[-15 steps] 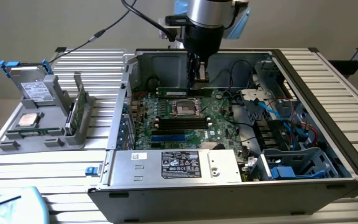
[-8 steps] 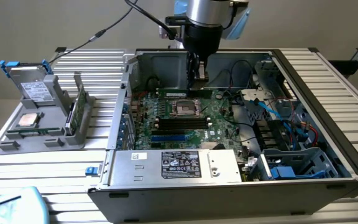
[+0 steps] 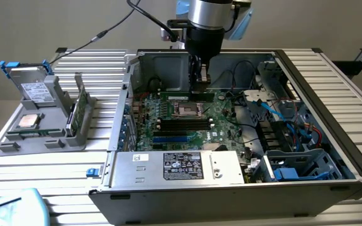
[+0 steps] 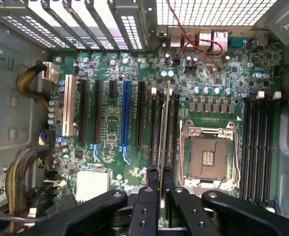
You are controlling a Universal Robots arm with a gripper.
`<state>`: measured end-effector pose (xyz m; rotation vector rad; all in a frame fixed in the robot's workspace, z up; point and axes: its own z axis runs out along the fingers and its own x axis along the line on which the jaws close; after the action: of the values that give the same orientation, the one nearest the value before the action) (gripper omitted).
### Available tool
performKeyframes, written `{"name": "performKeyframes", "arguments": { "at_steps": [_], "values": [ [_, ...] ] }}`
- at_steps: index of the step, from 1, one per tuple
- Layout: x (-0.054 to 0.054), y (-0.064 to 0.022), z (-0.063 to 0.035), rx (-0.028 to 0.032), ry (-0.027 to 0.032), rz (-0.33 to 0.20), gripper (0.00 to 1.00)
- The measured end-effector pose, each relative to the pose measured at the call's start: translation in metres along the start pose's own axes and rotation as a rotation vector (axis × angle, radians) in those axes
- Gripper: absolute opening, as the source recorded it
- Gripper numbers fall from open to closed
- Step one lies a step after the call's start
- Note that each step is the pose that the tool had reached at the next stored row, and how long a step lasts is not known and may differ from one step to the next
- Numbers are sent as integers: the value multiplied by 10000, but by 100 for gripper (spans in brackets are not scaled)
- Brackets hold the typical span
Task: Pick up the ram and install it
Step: 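Insert the ram into the slot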
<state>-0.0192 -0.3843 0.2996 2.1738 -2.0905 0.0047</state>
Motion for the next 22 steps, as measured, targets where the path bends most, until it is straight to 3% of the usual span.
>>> {"name": "performKeyframes", "arguments": {
  "at_steps": [11, 22],
  "values": [
    [-15, -5, 166, 111, 22, 12, 14],
    [-46, -4, 339, 129, 137, 23, 14]
  ]
}}
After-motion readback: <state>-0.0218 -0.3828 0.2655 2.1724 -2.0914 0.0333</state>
